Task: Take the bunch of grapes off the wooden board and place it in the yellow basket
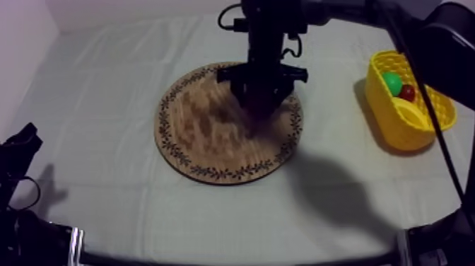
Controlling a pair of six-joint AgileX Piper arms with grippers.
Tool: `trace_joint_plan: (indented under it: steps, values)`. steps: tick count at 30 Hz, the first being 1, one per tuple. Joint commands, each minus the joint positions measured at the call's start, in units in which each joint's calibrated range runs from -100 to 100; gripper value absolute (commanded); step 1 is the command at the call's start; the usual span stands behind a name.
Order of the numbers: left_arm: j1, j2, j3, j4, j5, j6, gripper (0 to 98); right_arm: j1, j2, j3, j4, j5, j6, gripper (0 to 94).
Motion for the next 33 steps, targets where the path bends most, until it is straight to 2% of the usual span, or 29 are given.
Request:
trace_joint_plan:
  steps: [1, 13, 19, 24, 33]
  values:
    - [0.0, 0.0, 0.0, 0.01, 0.0, 0.0, 0.0, 0.0, -3.8, 0.6, 0.8, -0.2, 0.3, 39.2]
    - [0.0, 0.0, 0.0, 0.01, 0.0, 0.0, 0.0, 2.3, -20.3, 0.4, 2.8, 6.1, 6.1, 39.9]
    - [0.0, 0.0, 0.0, 0.01, 0.0, 0.0, 0.0, 4.4, -26.3, 0.8, 3.6, 7.1, 8.7, 39.0]
    - [0.0, 0.0, 0.0, 0.01, 0.0, 0.0, 0.0, 8.9, -30.9, 5.4, 4.4, 7.0, 12.1, 39.7]
    - [0.0, 0.0, 0.0, 0.01, 0.0, 0.0, 0.0, 20.5, -37.5, 17.4, 7.3, 4.0, 17.5, 42.2]
